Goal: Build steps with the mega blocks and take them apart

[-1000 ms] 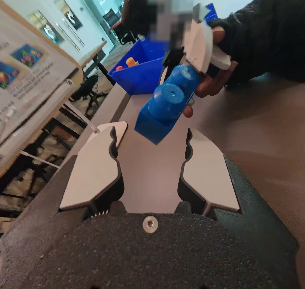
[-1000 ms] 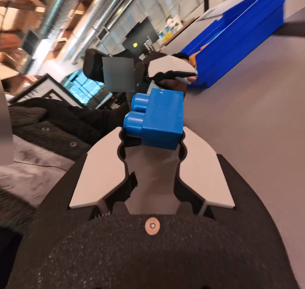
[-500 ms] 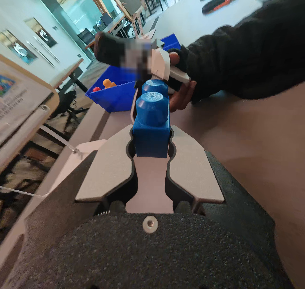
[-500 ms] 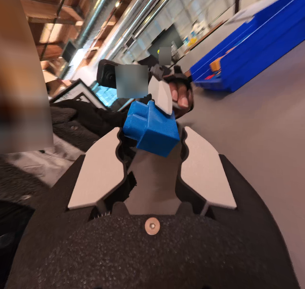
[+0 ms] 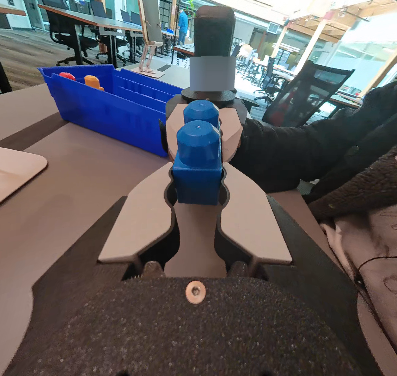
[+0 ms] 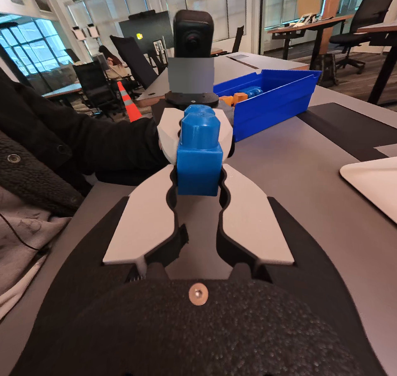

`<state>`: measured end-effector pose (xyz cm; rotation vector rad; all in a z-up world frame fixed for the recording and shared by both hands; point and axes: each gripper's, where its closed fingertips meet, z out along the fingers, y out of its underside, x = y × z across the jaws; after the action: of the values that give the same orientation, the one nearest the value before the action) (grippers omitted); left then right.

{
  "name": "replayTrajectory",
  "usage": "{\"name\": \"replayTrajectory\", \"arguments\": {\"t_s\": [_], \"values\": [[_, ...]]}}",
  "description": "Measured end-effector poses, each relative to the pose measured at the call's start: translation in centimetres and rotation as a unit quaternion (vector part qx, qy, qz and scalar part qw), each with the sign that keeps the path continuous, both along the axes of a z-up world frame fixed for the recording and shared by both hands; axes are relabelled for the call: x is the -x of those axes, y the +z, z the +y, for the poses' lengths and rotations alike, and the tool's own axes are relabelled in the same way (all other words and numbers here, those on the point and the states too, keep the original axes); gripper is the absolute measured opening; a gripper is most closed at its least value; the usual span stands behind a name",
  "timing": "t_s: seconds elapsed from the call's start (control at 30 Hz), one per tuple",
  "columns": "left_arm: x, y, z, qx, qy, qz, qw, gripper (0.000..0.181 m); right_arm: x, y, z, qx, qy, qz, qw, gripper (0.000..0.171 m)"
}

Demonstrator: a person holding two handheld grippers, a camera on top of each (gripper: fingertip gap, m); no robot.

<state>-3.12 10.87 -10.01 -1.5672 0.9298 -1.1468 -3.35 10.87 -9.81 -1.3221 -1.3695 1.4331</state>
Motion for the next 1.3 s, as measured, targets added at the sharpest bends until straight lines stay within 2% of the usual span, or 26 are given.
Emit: {"name": "replayTrajectory", "arguments": {"t_s": [0.43,0.73,1.0,1.3], "values": [[0.0,-0.2,0.1,-0.003,-0.006,-0.019,1.000,0.037,-0.2,0.1,0.1,0.037,0.012,0.012,0.999,0.036],[0.0,-2.3,-0.3,-0.018,-0.020,0.054,0.998,0.037,0.5,-1.4,-0.1,-0.044,-0.013,-0.040,0.998,0.040],[0.1,-2.4,-0.4,-0.021,-0.024,0.040,0.999,0.037,0.7,-1.6,-0.1,-0.077,-0.024,-0.051,0.995,0.037],[0.7,-2.4,-0.8,-0.044,-0.037,0.043,0.997,0.037,0.8,-1.3,-0.3,-0.055,-0.018,-0.039,0.998,0.036]]}}
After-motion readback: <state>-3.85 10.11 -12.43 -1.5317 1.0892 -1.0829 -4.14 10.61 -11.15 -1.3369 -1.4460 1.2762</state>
